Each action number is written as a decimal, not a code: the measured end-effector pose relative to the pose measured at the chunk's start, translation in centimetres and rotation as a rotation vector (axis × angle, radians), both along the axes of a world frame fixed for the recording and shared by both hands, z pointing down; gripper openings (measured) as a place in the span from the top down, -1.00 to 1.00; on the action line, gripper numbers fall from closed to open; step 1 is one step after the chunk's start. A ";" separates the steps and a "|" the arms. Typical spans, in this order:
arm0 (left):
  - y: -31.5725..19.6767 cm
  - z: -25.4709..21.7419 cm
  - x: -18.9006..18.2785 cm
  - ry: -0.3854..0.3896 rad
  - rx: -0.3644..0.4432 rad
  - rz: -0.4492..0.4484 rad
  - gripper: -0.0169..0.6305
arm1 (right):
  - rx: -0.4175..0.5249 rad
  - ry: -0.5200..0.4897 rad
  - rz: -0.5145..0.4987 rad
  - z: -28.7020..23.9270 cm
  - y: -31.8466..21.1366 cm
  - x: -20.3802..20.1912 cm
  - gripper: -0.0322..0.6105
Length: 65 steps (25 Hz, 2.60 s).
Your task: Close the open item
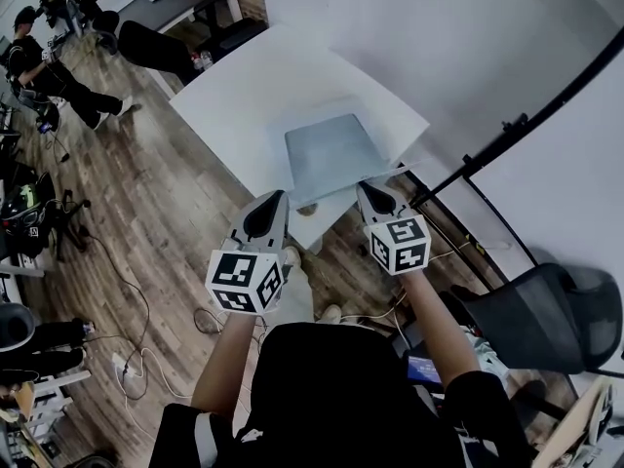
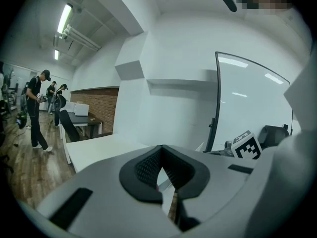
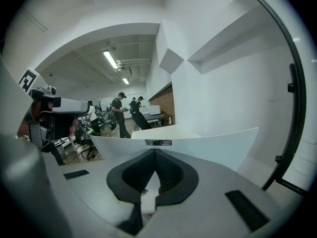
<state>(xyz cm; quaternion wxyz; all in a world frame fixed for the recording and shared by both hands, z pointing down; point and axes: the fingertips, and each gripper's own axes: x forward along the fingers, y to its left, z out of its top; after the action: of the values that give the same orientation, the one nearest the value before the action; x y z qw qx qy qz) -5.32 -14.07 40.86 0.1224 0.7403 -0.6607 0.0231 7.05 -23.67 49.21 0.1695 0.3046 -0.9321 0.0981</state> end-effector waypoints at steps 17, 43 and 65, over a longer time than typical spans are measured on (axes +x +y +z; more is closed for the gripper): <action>-5.5 -1.2 -5.9 0.034 0.008 -0.013 0.91 | 0.013 0.005 0.006 -1.2 -5.6 -5.3 0.78; -13.9 3.3 -15.2 0.171 -0.086 -0.012 0.91 | -0.025 0.071 0.068 1.0 -13.1 -12.0 0.78; -19.4 9.1 -20.7 0.258 -0.212 0.009 0.91 | -0.119 0.165 0.102 5.5 -18.8 -16.9 0.78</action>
<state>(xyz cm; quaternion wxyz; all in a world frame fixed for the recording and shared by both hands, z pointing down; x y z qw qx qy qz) -25.98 -33.44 49.92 0.2835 0.7230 -0.6300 -0.0017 -9.81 -42.44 54.75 0.2584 0.3483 -0.8907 0.1364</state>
